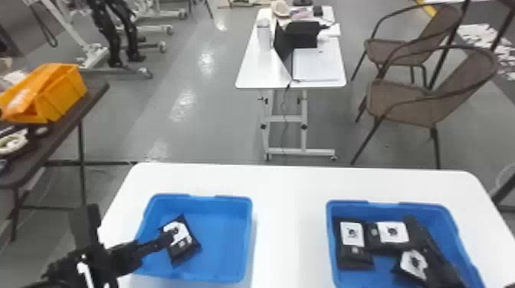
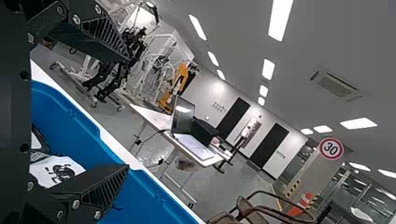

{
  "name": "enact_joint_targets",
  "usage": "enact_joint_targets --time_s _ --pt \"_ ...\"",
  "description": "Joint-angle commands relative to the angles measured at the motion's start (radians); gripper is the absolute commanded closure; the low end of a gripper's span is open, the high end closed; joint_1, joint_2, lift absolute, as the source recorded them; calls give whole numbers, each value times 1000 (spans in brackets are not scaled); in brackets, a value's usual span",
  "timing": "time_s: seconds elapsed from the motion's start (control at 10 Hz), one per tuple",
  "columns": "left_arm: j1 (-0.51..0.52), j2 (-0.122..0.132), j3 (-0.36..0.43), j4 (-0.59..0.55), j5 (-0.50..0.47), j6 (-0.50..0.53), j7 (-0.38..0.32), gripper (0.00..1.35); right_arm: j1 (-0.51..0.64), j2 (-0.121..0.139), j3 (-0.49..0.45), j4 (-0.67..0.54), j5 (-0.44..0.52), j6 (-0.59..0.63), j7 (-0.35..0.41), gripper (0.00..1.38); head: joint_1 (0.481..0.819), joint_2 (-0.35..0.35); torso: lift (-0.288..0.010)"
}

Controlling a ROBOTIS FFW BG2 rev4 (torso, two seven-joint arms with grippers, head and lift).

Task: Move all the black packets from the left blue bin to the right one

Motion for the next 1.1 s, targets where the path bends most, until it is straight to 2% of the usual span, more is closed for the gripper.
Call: enact_joint_targets --time_s 0.0,0.1,0.4,0.5,0.7,0.8,1.0 --pt "-19 13 -31 -21 -119 8 2 131 -2 1 1 2 -4 0 2 209 695 151 0" --pt "-31 11 -41 -7 -182 15 0 154 -2 1 4 4 -5 0 2 209 695 158 0" --pt "-102 5 -71 129 -216 -34 0 177 -4 1 4 6 -5 5 3 211 695 177 0" --pt "-137 14 -90 189 -225 -54 -2 182 -4 1 4 7 -5 5 3 211 695 172 0" --pt "-211 57 -161 317 -196 -66 0 194 -10 1 4 10 -5 11 5 211 695 163 0" --pt "-223 57 -179 321 -207 -26 25 197 -17 1 4 15 -5 11 11 211 695 152 0" --pt "-244 40 -175 340 -230 34 40 214 -14 1 4 19 -7 12 14 211 695 141 0"
